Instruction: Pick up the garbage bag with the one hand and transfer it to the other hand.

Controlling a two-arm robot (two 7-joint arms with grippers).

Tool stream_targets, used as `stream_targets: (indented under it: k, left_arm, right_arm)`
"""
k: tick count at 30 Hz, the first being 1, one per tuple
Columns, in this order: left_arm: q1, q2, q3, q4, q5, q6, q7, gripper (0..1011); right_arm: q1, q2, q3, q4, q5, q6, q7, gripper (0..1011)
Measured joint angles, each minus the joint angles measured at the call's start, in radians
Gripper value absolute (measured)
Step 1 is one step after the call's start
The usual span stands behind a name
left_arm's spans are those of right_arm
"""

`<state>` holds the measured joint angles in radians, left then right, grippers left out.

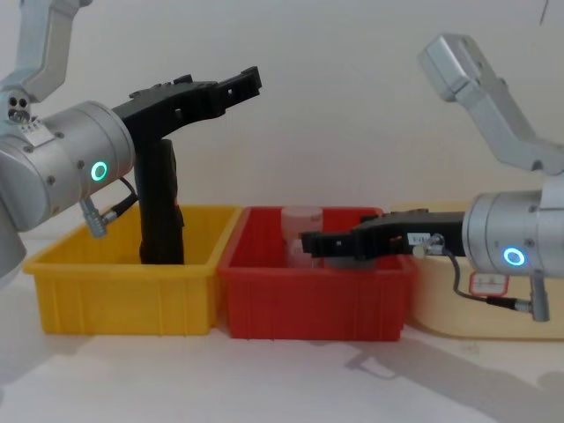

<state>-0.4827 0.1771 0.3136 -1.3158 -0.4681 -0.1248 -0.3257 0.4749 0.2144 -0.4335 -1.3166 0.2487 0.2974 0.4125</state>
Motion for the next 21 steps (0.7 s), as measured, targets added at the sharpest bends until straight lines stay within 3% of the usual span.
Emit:
stream_targets:
  k: [21]
  left_arm:
    - [0.001, 0.001, 0.0, -0.001, 0.0, 0.0, 0.001, 1001]
  right_arm:
    - [0.039, 0.005, -0.012, 0.057, 0.011, -0.03, 0.005, 1001]
